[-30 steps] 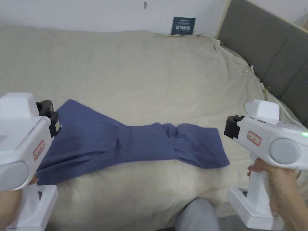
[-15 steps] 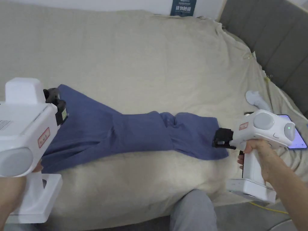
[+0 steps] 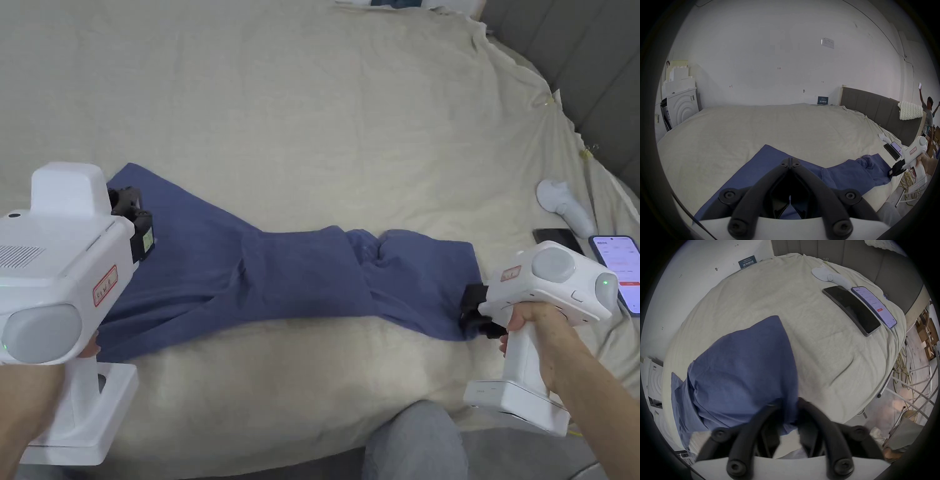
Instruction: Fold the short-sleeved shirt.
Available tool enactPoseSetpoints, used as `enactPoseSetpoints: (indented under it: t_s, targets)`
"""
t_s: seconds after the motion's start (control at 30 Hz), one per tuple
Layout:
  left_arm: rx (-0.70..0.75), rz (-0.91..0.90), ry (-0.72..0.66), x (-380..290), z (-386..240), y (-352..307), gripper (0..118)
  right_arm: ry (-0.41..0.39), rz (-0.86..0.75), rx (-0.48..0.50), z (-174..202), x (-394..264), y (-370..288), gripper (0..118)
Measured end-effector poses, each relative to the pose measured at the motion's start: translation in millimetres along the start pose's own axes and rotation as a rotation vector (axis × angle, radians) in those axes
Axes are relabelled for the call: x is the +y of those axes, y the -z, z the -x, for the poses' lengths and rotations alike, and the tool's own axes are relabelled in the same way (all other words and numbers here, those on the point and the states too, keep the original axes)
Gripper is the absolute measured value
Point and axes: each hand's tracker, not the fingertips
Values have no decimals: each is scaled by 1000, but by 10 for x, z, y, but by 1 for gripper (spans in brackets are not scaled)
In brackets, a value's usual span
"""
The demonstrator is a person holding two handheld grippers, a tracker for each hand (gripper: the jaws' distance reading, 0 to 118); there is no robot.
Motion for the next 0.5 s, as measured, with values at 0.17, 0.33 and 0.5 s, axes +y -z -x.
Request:
enactPoseSetpoints:
  t_s: [0.17, 0.33, 0.5]
  targets:
    - [-12, 49, -2, 60, 13, 145, 18, -32, -16, 10, 58, 15, -85, 4]
    - [-19, 143, -74, 313, 156, 567, 112, -34, -77, 78, 34, 56, -313, 4]
    - [-1, 199, -14, 582, 223, 1019, 114, -79, -119, 101, 49, 101, -451, 4]
